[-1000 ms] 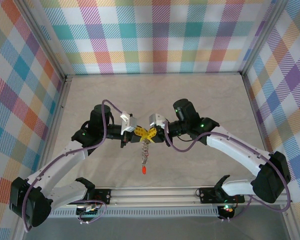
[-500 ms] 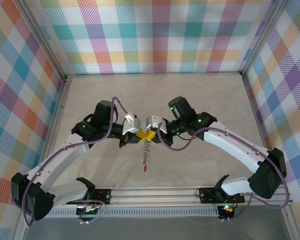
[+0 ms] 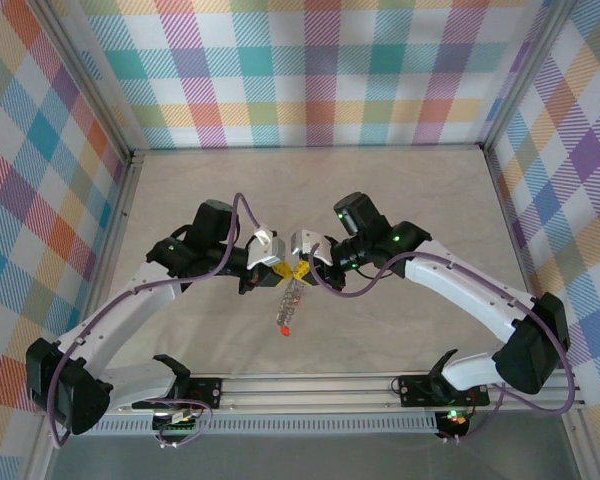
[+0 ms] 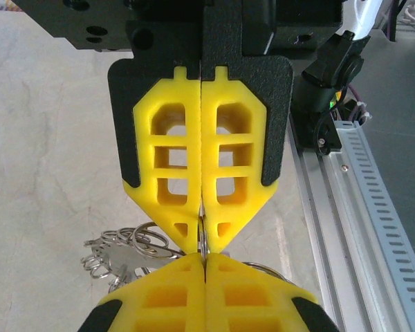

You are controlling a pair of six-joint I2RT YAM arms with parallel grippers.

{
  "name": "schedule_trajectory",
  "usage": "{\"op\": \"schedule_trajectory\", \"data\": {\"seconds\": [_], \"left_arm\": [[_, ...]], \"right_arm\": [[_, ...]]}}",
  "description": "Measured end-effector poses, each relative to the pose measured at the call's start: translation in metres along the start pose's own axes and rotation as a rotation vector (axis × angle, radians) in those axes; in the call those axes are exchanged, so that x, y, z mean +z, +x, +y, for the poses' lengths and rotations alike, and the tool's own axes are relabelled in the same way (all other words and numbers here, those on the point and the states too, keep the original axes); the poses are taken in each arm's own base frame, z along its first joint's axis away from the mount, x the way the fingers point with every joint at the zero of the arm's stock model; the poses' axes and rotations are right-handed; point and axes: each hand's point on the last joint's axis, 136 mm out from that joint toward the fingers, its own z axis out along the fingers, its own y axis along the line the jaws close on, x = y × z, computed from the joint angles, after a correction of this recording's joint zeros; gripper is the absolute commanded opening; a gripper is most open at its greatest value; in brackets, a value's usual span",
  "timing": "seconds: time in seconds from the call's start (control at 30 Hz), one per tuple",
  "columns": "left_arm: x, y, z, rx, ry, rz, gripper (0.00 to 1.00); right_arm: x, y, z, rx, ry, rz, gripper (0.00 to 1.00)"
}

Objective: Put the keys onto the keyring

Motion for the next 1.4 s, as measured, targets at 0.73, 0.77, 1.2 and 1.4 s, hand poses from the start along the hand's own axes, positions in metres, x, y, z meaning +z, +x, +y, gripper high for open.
{"op": "schedule_trajectory", "data": {"seconds": [0.73,0.77,1.2,1.4], "left_arm": [[-0.008,-0.01,-0.004,-0.055,0.008,-0.127,0.0],[-0.008,-0.011,-0.005,-0.055,0.009,-0.132,0.0],[-0.009,-0.017,-0.008,-0.043,0.03,-0.164,0.0],[-0.009,-0.018,-0.006,-0.051,0.016,-0.187,0.0]], "right_arm": [[-0.023,-0.01,0.005,-0.045,0.091,-0.081,0.22],[-0.023,-0.01,0.005,-0.042,0.088,-0.082,0.22],[-0.015,-0.01,0.01,-0.029,0.031,-0.101,0.21],[-0.015,-0.012,0.012,-0.031,0.016,-0.111,0.12]]}}
